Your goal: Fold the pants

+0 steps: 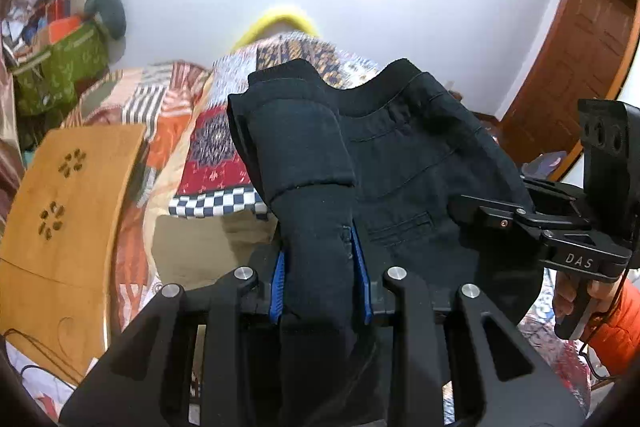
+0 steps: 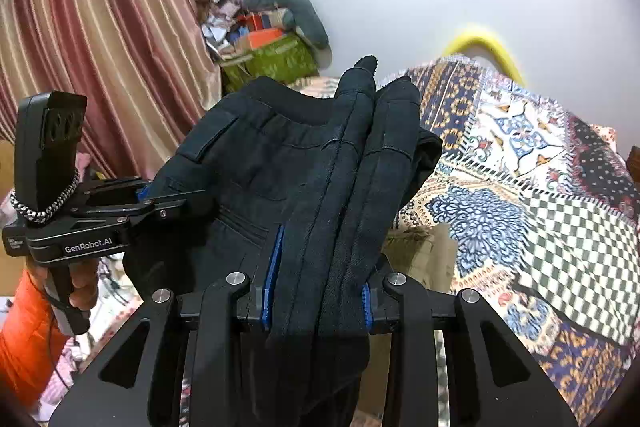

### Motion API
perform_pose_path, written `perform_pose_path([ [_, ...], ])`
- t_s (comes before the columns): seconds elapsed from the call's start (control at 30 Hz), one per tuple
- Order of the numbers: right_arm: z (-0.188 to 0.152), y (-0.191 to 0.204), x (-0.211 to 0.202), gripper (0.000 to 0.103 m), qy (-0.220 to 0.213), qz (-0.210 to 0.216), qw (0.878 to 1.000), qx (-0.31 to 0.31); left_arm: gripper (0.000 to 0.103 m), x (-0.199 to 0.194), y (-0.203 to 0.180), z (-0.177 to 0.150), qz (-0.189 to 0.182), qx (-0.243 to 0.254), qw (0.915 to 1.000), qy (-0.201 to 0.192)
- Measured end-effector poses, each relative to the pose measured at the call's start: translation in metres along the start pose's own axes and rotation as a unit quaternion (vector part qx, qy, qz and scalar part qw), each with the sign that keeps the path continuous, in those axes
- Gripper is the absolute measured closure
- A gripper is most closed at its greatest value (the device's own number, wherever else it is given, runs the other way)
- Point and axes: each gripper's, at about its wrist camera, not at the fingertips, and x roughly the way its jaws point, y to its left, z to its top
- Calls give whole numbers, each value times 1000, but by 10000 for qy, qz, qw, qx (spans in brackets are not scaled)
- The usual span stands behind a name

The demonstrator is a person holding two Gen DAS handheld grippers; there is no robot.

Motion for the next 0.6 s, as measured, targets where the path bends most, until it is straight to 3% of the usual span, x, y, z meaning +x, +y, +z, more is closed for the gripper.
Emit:
perform_pose_path([
  [0.33, -24, -25, 56, 72, 655, -172, 9970, 365, 73, 76, 26, -23, 191, -227, 9980, 550],
  [0.47, -28, -27, 48, 66, 765, -267, 9962, 317, 72, 71, 27, -25, 233, -298, 9981, 486],
  [0.6, -29, -20, 22, 65, 694, -443, 9966, 59, 72, 51, 19, -23, 710, -2, 9971, 284],
])
